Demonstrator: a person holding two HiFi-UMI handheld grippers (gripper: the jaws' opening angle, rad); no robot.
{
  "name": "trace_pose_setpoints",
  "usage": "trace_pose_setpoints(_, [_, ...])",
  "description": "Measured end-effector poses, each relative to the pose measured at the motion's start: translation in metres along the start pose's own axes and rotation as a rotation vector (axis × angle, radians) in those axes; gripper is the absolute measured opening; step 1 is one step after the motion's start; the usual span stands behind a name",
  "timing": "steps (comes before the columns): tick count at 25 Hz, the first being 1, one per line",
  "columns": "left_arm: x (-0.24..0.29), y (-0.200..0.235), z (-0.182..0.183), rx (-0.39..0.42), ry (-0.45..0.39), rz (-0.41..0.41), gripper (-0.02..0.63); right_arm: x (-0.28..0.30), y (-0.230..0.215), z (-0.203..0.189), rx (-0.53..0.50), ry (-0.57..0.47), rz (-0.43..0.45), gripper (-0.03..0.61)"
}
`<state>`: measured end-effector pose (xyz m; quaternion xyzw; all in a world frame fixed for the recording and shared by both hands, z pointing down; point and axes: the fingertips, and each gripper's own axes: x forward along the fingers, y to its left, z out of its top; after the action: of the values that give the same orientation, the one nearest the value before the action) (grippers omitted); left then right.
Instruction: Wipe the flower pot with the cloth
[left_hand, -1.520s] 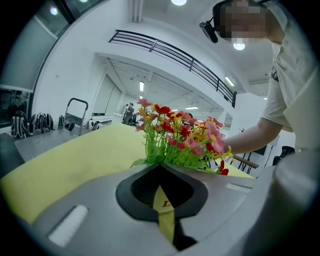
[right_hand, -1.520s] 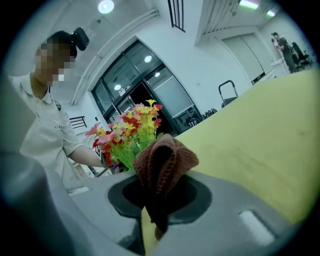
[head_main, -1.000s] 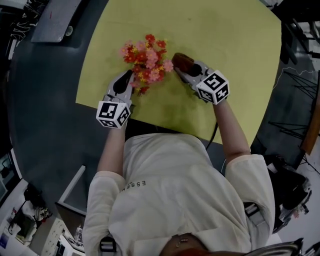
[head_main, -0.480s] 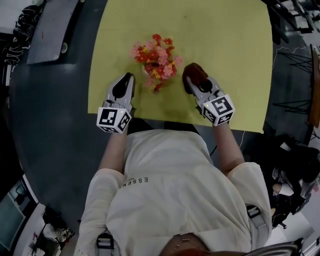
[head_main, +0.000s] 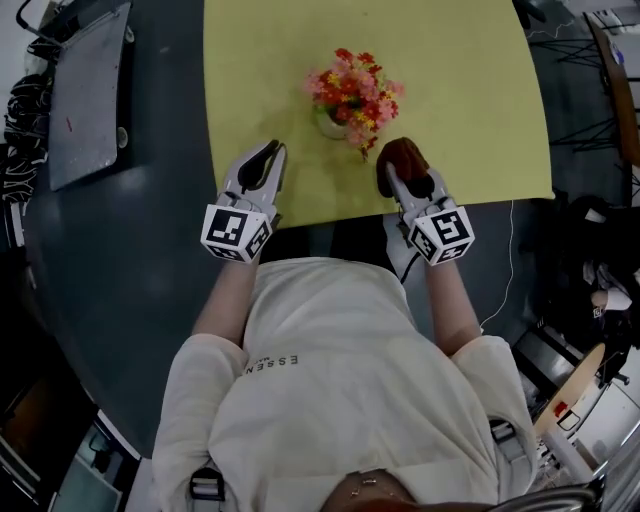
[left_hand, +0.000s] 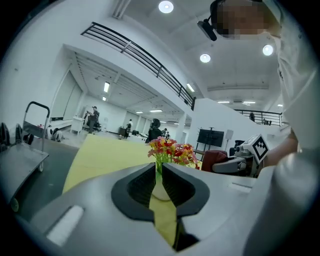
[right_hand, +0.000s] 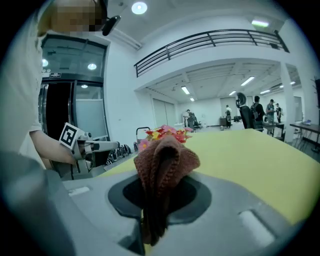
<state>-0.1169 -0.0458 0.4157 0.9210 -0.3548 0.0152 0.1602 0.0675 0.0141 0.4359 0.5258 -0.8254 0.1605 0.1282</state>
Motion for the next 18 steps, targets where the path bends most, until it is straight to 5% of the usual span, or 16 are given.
trace_pose_setpoints(8, [-0.022, 0.011, 0.001, 0.005, 0.017, -0.098, 0.015, 0.005, 0.072, -0.005, 0.013, 0.009, -0.062, 0.055])
trace_pose_setpoints(18, [-0.034, 0.048, 0.000, 0.040, 0.039, -0.078, 0.008, 0.108, 0.093, -0.018, -0.005, 0.133, -0.205, 0.055])
